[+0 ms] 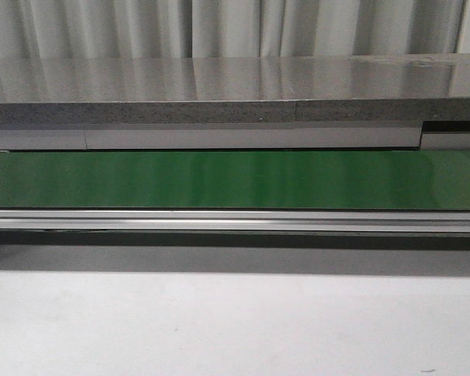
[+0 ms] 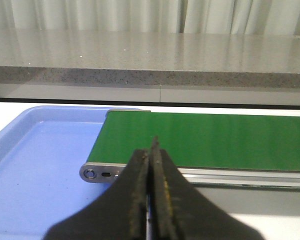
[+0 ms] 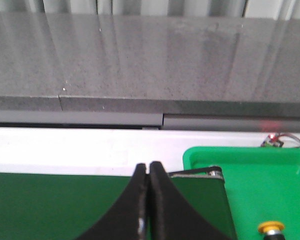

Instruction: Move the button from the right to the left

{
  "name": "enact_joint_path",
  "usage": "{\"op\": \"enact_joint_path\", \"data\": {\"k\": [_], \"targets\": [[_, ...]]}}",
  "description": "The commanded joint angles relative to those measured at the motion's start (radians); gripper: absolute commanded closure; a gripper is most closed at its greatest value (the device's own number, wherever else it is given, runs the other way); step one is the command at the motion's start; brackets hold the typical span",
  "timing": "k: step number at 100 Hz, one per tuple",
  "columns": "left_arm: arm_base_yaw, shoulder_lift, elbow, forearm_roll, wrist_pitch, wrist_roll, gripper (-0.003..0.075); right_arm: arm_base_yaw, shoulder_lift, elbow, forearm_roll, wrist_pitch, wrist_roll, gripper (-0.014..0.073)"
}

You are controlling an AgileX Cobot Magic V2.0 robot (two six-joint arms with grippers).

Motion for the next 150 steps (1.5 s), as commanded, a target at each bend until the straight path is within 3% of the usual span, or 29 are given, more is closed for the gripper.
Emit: {"op": "enact_joint_path", "data": {"k": [1, 14, 36, 45, 55, 74, 81, 117, 137, 150], "targets": [[-0.002, -0.030, 0.043, -0.006, -0.079, -0.011, 0.0741, -0.002, 0.051, -0.089, 0.000, 0.038, 0.000, 0.0661], [-0.002, -0.030, 0.043, -0.006, -0.079, -0.011, 0.0741, -0.009, 0.125, -0.171, 0.003, 0.188, 0.001, 0.0661], [-0.002, -0.030, 0.043, -0.006, -0.079, -0.011, 0.0741, -0.079, 0.208, -0.240, 0.008, 0.320, 0.000, 0.0657], [-0.002, -0.030, 0.043, -0.006, -0.079, -0.011, 0.0741, -0.124, 0.234, -0.249, 0.008, 0.374, -0.015, 0.0610], [-0.002, -0.030, 0.043, -0.006, -0.079, -0.011, 0.0741, -0.166, 0.258, -0.249, 0.008, 0.432, -0.087, 0.0463], [-0.002, -0.030, 0.043, -0.006, -0.079, -0.011, 0.0741, -0.267, 0.303, -0.249, 0.008, 0.474, -0.129, 0.0007], [-0.002, -0.030, 0.043, -0.006, -0.079, -0.011, 0.0741, -0.313, 0.323, -0.249, -0.014, 0.473, -0.132, -0.0069], [-0.002, -0.030, 0.043, -0.006, -0.079, -0.011, 0.0741, -0.544, 0.446, -0.255, -0.044, 0.423, -0.147, -0.0069], [-0.002, -0.030, 0.043, -0.006, -0.079, -0.011, 0.0741, -0.572, 0.589, -0.313, 0.031, 0.416, -0.303, -0.0069], [-0.002, -0.030, 0.043, -0.006, -0.079, -0.011, 0.0741, -0.572, 0.678, -0.361, 0.081, 0.413, -0.336, -0.0069]]}}
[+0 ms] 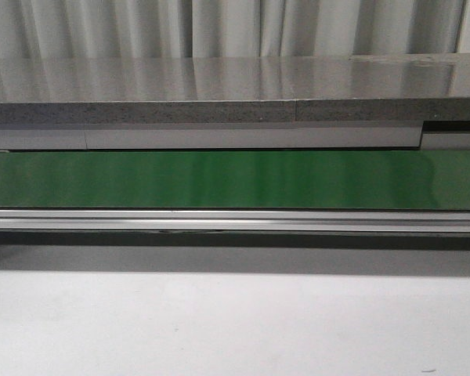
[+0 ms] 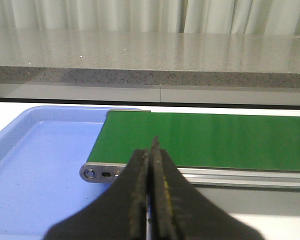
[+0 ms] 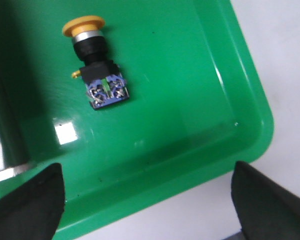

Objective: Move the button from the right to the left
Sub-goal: 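Grasp the yellow push button in the green tray with the right gripper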

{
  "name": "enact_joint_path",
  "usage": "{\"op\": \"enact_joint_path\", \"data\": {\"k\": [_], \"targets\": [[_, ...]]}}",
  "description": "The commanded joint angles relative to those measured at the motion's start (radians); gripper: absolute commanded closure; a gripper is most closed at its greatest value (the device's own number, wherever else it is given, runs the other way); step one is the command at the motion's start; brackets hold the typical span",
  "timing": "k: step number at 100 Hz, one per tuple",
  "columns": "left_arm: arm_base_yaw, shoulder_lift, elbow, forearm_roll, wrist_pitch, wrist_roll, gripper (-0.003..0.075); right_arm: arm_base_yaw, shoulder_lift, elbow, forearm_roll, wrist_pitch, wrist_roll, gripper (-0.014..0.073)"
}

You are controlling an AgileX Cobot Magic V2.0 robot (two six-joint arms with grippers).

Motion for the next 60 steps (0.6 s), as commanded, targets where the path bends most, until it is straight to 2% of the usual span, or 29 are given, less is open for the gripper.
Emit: {"op": "enact_joint_path", "data": {"k": [1, 13, 60], "targets": [[-0.002, -0.030, 0.043, -0.006, -0.079, -0.011, 0.0741, -0.009, 0.030, -0.058, 0.038, -0.049, -0.037, -0.0069], [-0.002, -0.030, 0.043, -0.006, -0.079, -0.011, 0.0741, -0.009, 0.105, -0.097, 0.089, -0.049, -0.049, -0.0069], [-0.002, -0.030, 0.043, -0.006, -0.079, -0.011, 0.0741, -0.008, 0.333, -0.194, 0.127, -0.088, -0.051, -0.0069]]}}
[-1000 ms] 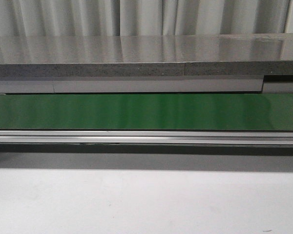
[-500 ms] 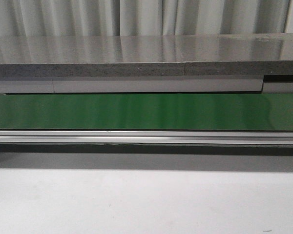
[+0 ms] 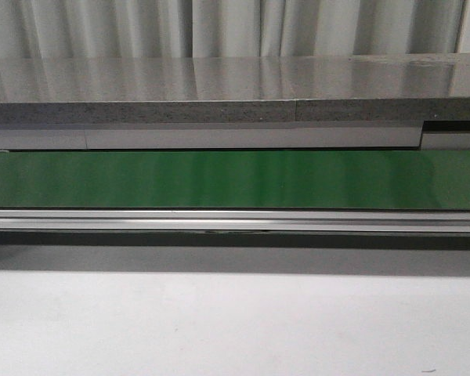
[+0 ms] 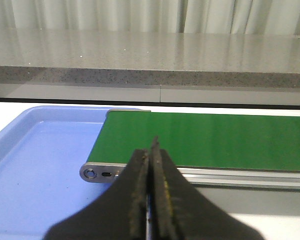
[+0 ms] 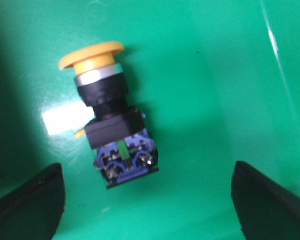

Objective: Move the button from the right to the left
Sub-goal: 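Grasp the yellow push button in the green tray with the right gripper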

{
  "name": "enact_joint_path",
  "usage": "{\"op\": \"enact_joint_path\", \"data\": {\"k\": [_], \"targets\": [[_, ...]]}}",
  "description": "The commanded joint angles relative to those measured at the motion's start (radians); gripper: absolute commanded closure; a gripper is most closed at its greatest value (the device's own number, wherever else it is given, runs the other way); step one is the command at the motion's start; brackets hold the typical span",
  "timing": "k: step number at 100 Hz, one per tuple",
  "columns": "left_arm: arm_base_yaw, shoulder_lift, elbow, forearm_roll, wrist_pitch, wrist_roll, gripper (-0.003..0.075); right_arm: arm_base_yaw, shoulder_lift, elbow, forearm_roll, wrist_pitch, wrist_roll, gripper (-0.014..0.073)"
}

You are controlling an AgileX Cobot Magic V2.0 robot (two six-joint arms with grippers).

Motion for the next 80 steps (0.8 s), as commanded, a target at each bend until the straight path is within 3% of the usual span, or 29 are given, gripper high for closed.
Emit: {"op": "enact_joint_path", "data": {"k": [1, 15, 34, 48, 80], "targets": [[-0.002, -0.030, 0.043, -0.006, -0.079, -0.011, 0.0741, -0.006, -0.012, -0.039, 0.014, -0.040, -0.008, -0.0068], [-0.002, -0.030, 0.043, -0.006, -0.079, -0.011, 0.0741, -0.004, 0.021, -0.061, 0.019, -0.046, -0.008, 0.0011], [-0.002, -0.030, 0.043, -0.006, -0.079, -0.011, 0.0741, 0.003, 0.040, -0.065, 0.028, -0.056, -0.008, 0.0329], [-0.002, -0.030, 0.043, -0.006, -0.079, -0.011, 0.0741, 0.008, 0.039, -0.065, 0.032, -0.067, -0.008, 0.0489], [-0.002, -0.030, 0.043, -0.006, -0.079, -0.011, 0.0741, 0.052, -0.121, -0.065, 0.050, 0.012, -0.007, 0.0510]]}}
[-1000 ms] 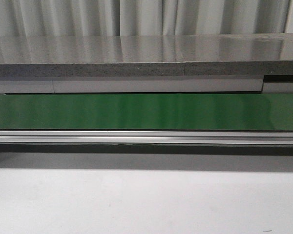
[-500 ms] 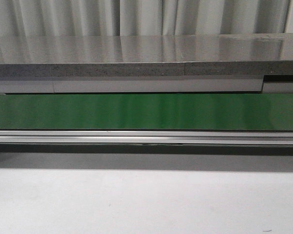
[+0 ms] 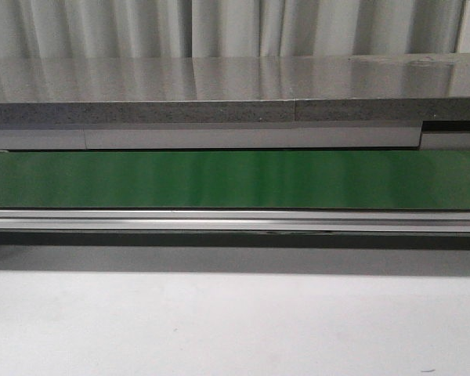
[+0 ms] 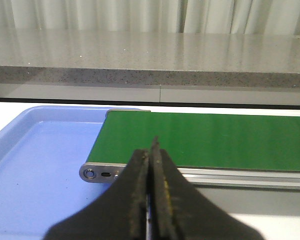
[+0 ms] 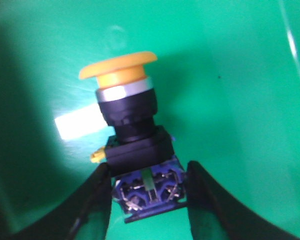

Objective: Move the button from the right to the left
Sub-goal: 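Grasp the yellow push button in the green tray with the right gripper, then place the yellow push button onto the conveyor belt and release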

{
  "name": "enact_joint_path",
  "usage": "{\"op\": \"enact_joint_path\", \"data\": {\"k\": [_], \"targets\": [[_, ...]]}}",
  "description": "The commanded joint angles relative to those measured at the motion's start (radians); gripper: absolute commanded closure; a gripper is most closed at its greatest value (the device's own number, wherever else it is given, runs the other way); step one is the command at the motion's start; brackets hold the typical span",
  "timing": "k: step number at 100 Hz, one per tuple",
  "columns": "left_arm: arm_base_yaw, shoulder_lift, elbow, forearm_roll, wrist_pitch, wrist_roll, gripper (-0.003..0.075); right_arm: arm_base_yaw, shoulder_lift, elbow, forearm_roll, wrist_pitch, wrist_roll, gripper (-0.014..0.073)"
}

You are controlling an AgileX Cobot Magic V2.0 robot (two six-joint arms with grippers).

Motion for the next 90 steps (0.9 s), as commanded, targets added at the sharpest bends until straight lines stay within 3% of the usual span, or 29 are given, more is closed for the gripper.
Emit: {"op": "enact_joint_path", "data": {"k": [1, 31, 61, 79, 90], "targets": [[-0.002, -0.030, 0.043, -0.006, -0.079, -0.011, 0.0741, 0.018, -0.121, -0.029, 0.008, 0.012, -0.007, 0.0510], [-0.002, -0.030, 0.043, -0.006, -0.079, -0.011, 0.0741, 0.143, -0.272, -0.029, 0.086, 0.168, -0.002, 0.0510], [-0.002, -0.030, 0.043, -0.006, -0.079, -0.011, 0.0741, 0.253, -0.260, 0.022, 0.170, 0.143, 0.048, 0.0508], [-0.002, -0.030, 0.043, -0.006, -0.079, -0.011, 0.0741, 0.263, -0.224, 0.021, 0.169, 0.140, 0.052, 0.0433], [-0.002, -0.030, 0.043, -0.006, -0.079, -0.011, 0.0741, 0.270, -0.198, 0.021, 0.169, 0.136, 0.052, 0.0326]]}}
